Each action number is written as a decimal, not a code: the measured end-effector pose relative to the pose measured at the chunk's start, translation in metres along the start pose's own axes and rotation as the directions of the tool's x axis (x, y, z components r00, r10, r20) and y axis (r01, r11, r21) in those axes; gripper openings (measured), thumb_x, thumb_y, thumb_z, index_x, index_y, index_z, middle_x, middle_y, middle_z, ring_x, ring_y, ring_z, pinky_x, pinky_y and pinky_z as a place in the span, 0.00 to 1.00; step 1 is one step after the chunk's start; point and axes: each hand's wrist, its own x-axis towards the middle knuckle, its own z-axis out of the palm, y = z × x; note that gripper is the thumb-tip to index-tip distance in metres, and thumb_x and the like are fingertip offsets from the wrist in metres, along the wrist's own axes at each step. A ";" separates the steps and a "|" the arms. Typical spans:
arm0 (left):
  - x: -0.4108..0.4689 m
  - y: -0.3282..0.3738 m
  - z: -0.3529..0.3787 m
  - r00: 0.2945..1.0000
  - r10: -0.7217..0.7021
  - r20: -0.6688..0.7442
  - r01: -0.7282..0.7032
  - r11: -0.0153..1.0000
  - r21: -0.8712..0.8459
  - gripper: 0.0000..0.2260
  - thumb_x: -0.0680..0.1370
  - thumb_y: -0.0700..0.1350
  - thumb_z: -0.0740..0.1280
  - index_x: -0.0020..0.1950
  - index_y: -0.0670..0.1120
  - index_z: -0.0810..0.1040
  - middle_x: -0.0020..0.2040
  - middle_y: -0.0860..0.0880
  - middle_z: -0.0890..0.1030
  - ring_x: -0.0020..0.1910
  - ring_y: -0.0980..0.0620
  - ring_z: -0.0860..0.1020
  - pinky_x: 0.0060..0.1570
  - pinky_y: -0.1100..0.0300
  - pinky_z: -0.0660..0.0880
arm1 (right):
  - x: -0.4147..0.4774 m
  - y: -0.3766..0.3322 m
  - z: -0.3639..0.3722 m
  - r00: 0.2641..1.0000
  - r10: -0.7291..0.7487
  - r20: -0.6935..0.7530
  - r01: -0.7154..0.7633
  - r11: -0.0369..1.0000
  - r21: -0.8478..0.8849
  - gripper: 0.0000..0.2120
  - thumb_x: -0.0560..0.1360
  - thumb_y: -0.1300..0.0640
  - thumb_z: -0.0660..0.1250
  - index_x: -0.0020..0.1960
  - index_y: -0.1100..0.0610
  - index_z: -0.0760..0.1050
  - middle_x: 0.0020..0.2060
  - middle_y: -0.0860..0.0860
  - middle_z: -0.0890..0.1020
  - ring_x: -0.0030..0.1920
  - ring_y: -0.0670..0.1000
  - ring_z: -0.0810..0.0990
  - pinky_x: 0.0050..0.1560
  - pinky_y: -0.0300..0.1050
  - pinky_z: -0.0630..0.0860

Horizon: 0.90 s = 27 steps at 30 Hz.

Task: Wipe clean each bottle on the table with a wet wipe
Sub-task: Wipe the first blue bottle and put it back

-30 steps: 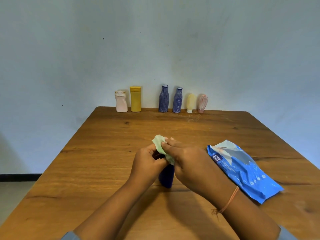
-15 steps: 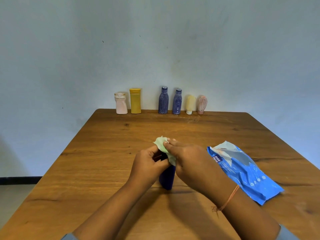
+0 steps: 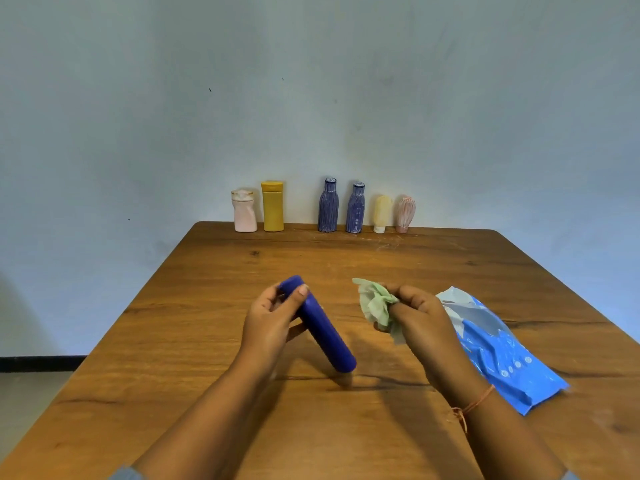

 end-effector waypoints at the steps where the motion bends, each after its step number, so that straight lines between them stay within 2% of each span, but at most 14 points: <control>1: 0.003 0.000 -0.003 0.998 -0.045 -0.036 0.043 0.997 -0.056 0.11 0.75 0.44 0.67 0.57 0.45 0.75 0.50 0.43 0.81 0.51 0.46 0.81 0.48 0.51 0.79 | 0.000 0.004 0.002 1.000 -0.003 -0.008 0.003 1.000 0.002 0.17 0.76 0.69 0.57 0.48 0.51 0.80 0.41 0.49 0.84 0.42 0.45 0.81 0.44 0.42 0.78; 4: 0.007 0.001 -0.011 0.986 -0.128 -0.109 0.104 0.974 -0.202 0.09 0.75 0.45 0.67 0.54 0.44 0.74 0.46 0.44 0.80 0.47 0.46 0.80 0.42 0.50 0.81 | -0.004 0.012 0.011 0.996 -0.074 -0.040 0.071 0.995 -0.071 0.18 0.75 0.69 0.58 0.44 0.48 0.80 0.37 0.43 0.82 0.35 0.35 0.78 0.36 0.29 0.72; 6: 0.008 0.002 -0.014 0.977 -0.163 -0.140 0.122 0.958 -0.260 0.10 0.75 0.45 0.67 0.53 0.44 0.73 0.46 0.44 0.80 0.47 0.45 0.80 0.41 0.49 0.81 | -0.009 0.018 0.019 0.987 -0.158 -0.030 0.150 0.974 -0.172 0.19 0.75 0.69 0.59 0.48 0.47 0.80 0.39 0.41 0.82 0.37 0.36 0.78 0.36 0.29 0.72; 8: 0.007 0.002 -0.014 0.969 -0.190 -0.156 0.142 0.951 -0.276 0.11 0.74 0.46 0.68 0.53 0.44 0.71 0.46 0.43 0.80 0.47 0.44 0.80 0.43 0.47 0.79 | -0.017 0.025 0.030 0.970 -0.242 0.032 0.239 0.916 -0.323 0.18 0.75 0.68 0.59 0.57 0.51 0.79 0.46 0.44 0.83 0.42 0.39 0.80 0.44 0.33 0.73; 9: 0.007 0.002 -0.013 0.968 -0.198 -0.155 0.150 0.950 -0.275 0.10 0.74 0.46 0.68 0.51 0.45 0.71 0.46 0.43 0.79 0.47 0.44 0.80 0.44 0.47 0.79 | -0.020 0.028 0.036 0.949 -0.308 0.068 0.308 0.857 -0.414 0.18 0.75 0.66 0.59 0.60 0.53 0.77 0.52 0.47 0.82 0.49 0.40 0.79 0.51 0.34 0.74; 10: 0.005 0.002 -0.011 0.967 -0.207 -0.150 0.161 0.948 -0.273 0.09 0.74 0.46 0.68 0.50 0.45 0.71 0.46 0.43 0.79 0.46 0.43 0.80 0.43 0.47 0.79 | -0.022 0.032 0.042 0.913 -0.395 0.104 0.390 0.766 -0.510 0.19 0.75 0.65 0.58 0.62 0.55 0.75 0.57 0.49 0.80 0.57 0.42 0.77 0.60 0.38 0.71; 11: 0.004 0.001 -0.009 0.965 -0.220 -0.143 0.176 0.947 -0.269 0.09 0.74 0.47 0.68 0.49 0.45 0.71 0.45 0.43 0.79 0.46 0.43 0.80 0.43 0.47 0.79 | -0.024 0.034 0.047 0.865 -0.480 0.147 0.463 0.648 -0.604 0.19 0.74 0.62 0.57 0.63 0.57 0.75 0.59 0.51 0.79 0.61 0.45 0.75 0.65 0.44 0.68; 12: 0.003 0.001 -0.006 0.962 -0.237 -0.138 0.194 0.944 -0.265 0.10 0.74 0.47 0.68 0.49 0.45 0.71 0.45 0.43 0.79 0.45 0.43 0.80 0.42 0.47 0.79 | -0.025 0.036 0.054 0.821 -0.538 0.190 0.500 0.518 -0.695 0.21 0.72 0.59 0.56 0.63 0.58 0.74 0.60 0.52 0.78 0.62 0.48 0.75 0.65 0.50 0.67; 14: 0.001 -0.001 -0.003 0.954 -0.268 -0.132 0.229 0.940 -0.254 0.12 0.74 0.49 0.69 0.51 0.45 0.72 0.46 0.44 0.80 0.42 0.44 0.81 0.39 0.50 0.79 | -0.025 0.039 0.063 0.799 -0.537 0.270 0.483 0.307 -0.820 0.25 0.71 0.54 0.53 0.66 0.58 0.72 0.62 0.54 0.77 0.63 0.54 0.75 0.65 0.57 0.68; 16: -0.001 -0.003 -0.001 0.948 -0.285 -0.139 0.249 0.941 -0.230 0.13 0.74 0.52 0.68 0.52 0.45 0.73 0.44 0.45 0.80 0.38 0.47 0.81 0.34 0.55 0.78 | -0.022 0.046 0.068 0.781 -0.525 0.338 0.489 0.177 -0.854 0.28 0.71 0.50 0.52 0.70 0.58 0.64 0.66 0.56 0.73 0.66 0.57 0.71 0.66 0.62 0.63; 19: -0.002 -0.004 -0.003 0.947 -0.282 -0.152 0.253 0.950 -0.184 0.14 0.74 0.53 0.68 0.53 0.45 0.73 0.43 0.45 0.80 0.37 0.48 0.80 0.33 0.57 0.76 | -0.015 0.056 0.063 0.749 -0.524 0.405 0.501 0.048 -0.864 0.30 0.73 0.47 0.52 0.73 0.57 0.58 0.68 0.57 0.70 0.68 0.58 0.68 0.65 0.60 0.58; 22: -0.002 -0.005 -0.006 0.941 -0.292 -0.171 0.263 0.949 -0.171 0.17 0.73 0.53 0.69 0.54 0.44 0.72 0.45 0.43 0.80 0.40 0.45 0.82 0.32 0.58 0.78 | -0.012 0.057 0.056 0.747 -0.521 0.413 0.497 0.025 -0.868 0.28 0.73 0.51 0.53 0.72 0.57 0.60 0.67 0.57 0.72 0.67 0.57 0.71 0.64 0.59 0.59; 25: -0.001 -0.006 -0.009 0.929 -0.307 -0.209 0.270 0.944 -0.188 0.16 0.72 0.53 0.70 0.53 0.45 0.72 0.45 0.43 0.80 0.40 0.44 0.82 0.28 0.61 0.79 | -0.008 0.057 0.048 0.766 -0.528 0.368 0.459 0.047 -0.887 0.27 0.73 0.50 0.54 0.70 0.58 0.63 0.65 0.56 0.74 0.64 0.56 0.73 0.64 0.59 0.62; 27: 0.000 -0.005 -0.012 0.919 -0.324 -0.224 0.278 0.937 -0.212 0.16 0.72 0.52 0.71 0.52 0.45 0.73 0.44 0.43 0.80 0.40 0.44 0.81 0.26 0.62 0.78 | -0.006 0.058 0.041 0.791 -0.515 0.330 0.424 0.073 -0.903 0.27 0.74 0.48 0.53 0.69 0.59 0.66 0.64 0.56 0.75 0.63 0.55 0.74 0.63 0.59 0.67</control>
